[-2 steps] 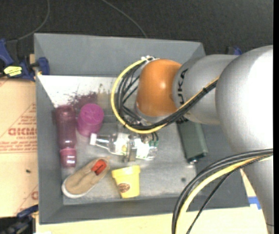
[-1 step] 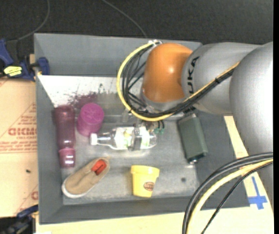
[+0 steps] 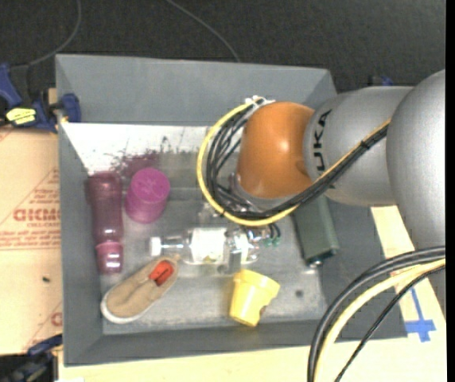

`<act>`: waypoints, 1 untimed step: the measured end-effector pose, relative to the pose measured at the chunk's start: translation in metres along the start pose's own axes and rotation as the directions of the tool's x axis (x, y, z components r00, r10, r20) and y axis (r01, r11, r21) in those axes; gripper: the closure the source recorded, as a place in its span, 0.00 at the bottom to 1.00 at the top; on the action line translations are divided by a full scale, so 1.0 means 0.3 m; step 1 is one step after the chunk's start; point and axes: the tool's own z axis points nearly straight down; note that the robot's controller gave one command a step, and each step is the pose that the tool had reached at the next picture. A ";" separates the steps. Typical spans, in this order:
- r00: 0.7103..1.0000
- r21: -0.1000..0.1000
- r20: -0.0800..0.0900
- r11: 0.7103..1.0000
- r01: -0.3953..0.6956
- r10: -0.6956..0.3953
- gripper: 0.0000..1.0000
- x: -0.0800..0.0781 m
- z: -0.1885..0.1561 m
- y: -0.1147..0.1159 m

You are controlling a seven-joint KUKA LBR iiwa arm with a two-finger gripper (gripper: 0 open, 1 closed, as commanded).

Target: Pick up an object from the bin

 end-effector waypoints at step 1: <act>0.998 -0.003 0.015 0.998 -0.063 0.063 0.00 -0.118 0.096 -0.062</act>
Offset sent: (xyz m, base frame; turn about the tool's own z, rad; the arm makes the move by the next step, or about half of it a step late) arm -0.0033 0.0318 -0.0297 -0.1399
